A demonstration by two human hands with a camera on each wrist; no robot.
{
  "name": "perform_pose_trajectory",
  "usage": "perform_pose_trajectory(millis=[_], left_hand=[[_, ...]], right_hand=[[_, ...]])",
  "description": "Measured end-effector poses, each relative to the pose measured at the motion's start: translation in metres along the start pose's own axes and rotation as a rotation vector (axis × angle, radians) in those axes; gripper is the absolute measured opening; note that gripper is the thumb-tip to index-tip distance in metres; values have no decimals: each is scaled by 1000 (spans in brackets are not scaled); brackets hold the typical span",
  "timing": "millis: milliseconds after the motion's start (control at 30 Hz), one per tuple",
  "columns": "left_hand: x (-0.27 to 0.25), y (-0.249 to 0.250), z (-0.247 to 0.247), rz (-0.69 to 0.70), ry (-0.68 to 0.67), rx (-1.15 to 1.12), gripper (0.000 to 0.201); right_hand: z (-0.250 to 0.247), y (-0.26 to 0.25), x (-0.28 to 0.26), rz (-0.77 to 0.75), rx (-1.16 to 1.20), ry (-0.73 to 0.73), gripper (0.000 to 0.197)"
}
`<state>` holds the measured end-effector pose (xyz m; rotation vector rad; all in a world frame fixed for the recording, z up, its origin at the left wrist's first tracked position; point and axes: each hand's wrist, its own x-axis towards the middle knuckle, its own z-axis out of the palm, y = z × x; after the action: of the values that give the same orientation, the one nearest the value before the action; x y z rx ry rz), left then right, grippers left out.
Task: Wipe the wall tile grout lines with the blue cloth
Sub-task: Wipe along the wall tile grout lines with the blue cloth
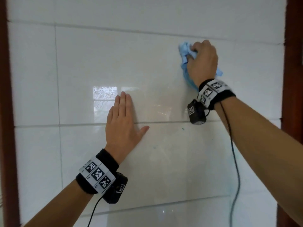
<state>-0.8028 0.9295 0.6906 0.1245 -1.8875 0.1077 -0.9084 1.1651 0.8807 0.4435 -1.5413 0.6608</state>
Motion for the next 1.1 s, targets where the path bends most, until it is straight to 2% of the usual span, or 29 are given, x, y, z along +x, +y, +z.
perform_pose_trajectory(millis=[33, 100, 200, 233, 300, 333, 467, 533, 600, 633, 667, 733, 767, 800, 867, 967, 1033, 1100], left_hand=[[-1, 1, 0, 1, 11, -6, 125], [0, 5, 0, -2, 26, -24, 124], [-5, 14, 3, -2, 15, -38, 124], [-7, 18, 5, 0, 11, -38, 124], [-11, 25, 9, 8, 2, -32, 122], [-11, 28, 11, 9, -5, -20, 122], [-12, 36, 10, -20, -38, 31, 120], [-11, 43, 8, -26, -34, 40, 119], [-11, 53, 6, -44, -22, 32, 118], [-11, 59, 6, -61, -20, 18, 118], [-12, 65, 6, -79, -19, 7, 118], [-16, 78, 6, -103, -22, -3, 117], [-20, 85, 6, -118, -24, -16, 116], [-25, 93, 6, -140, -24, -35, 116], [-36, 113, 3, -174, -33, -81, 113], [-55, 142, -5, -145, -64, -243, 104], [-66, 164, -10, -149, -130, -394, 99], [-78, 185, -13, -194, -218, -534, 101]], right_hand=[[3, -5, -7, 6, -3, 18, 21], [12, -20, -46, -85, 2, 36, 17], [15, -31, -134, -367, 29, -92, 32], [12, -25, -149, -465, 38, -128, 36], [4, -4, -138, -601, 11, -185, 39], [3, 7, -121, -576, -16, -187, 38], [-11, 33, -33, -194, 27, -84, 21], [-13, 34, -22, -107, 27, -72, 21], [-9, 23, -40, -103, 36, -99, 24], [-5, 17, -58, -161, 56, -146, 26], [0, 12, -81, -284, 71, -183, 30], [3, 11, -122, -608, 49, -256, 39], [0, 18, -132, -707, 33, -292, 41], [-4, 25, -134, -723, 52, -320, 43], [-20, 41, -128, -565, 163, -372, 39], [-37, 74, -125, -128, 531, -409, 29], [-61, 92, -130, 128, 792, -470, 34], [-86, 105, -147, 239, 947, -602, 46]])
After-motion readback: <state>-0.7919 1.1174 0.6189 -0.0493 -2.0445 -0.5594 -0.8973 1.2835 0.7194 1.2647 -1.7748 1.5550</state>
